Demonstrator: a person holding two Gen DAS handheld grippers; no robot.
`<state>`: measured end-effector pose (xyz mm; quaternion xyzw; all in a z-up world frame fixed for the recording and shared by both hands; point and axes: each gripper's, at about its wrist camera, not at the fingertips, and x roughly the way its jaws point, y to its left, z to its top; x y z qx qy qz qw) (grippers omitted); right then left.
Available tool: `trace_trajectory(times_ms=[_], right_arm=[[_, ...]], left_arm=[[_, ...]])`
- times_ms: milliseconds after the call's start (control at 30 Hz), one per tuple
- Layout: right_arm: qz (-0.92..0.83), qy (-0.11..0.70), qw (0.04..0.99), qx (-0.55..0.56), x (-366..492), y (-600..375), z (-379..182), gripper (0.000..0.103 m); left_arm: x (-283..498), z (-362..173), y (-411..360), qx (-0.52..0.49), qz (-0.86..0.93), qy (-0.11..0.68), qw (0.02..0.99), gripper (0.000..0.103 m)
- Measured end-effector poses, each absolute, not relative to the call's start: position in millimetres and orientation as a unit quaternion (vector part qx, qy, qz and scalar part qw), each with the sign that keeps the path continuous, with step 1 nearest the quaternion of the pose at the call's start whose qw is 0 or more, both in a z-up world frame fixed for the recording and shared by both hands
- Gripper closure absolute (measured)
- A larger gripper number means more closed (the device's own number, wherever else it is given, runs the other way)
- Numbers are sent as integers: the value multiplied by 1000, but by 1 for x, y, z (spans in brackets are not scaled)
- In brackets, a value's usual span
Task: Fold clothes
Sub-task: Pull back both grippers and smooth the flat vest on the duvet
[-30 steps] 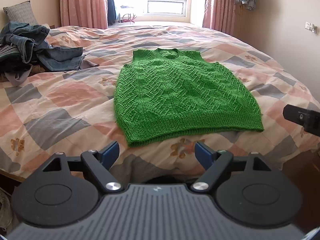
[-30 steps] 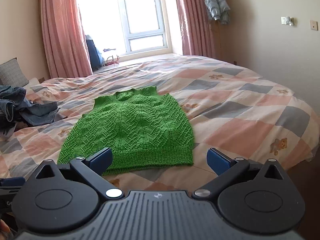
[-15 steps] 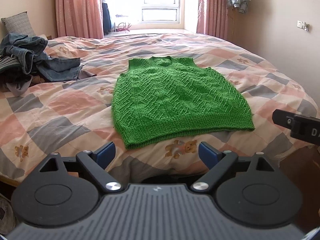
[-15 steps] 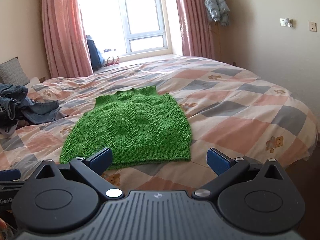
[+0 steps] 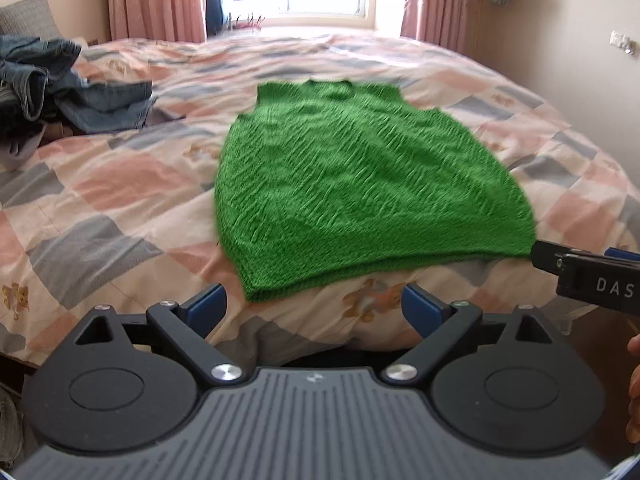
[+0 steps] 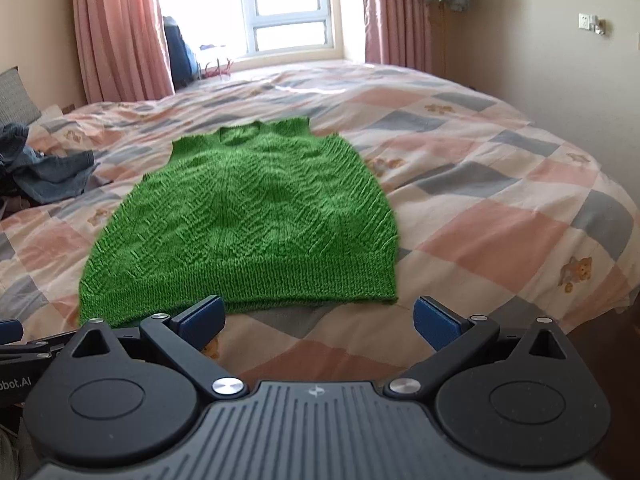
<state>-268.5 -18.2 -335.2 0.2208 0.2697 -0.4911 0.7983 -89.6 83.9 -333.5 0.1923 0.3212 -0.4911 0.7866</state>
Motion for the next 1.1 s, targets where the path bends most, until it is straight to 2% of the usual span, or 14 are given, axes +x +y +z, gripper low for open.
trace_trajectory(times_ms=[167,467,567,867,1100], right_arm=[[-491,281,792,229,-262,-35,-345,0],[-465,248,817,235,-247,-75,-339,0],[-455,250,823,231,-247,-90,-342,0],[-423,257,840,222,-246,-135,-353,0],[-388,292,845,225,-245,-180,-364,0]], left_arm=[[-76,-345,70,190,-482,340,785,10],[-37,-337,54,141,-481,346,793,10],[-16,-329,53,125,-483,330,801,4],[27,-334,5,139,-506,339,781,5],[43,-347,-45,176,-531,334,759,5]])
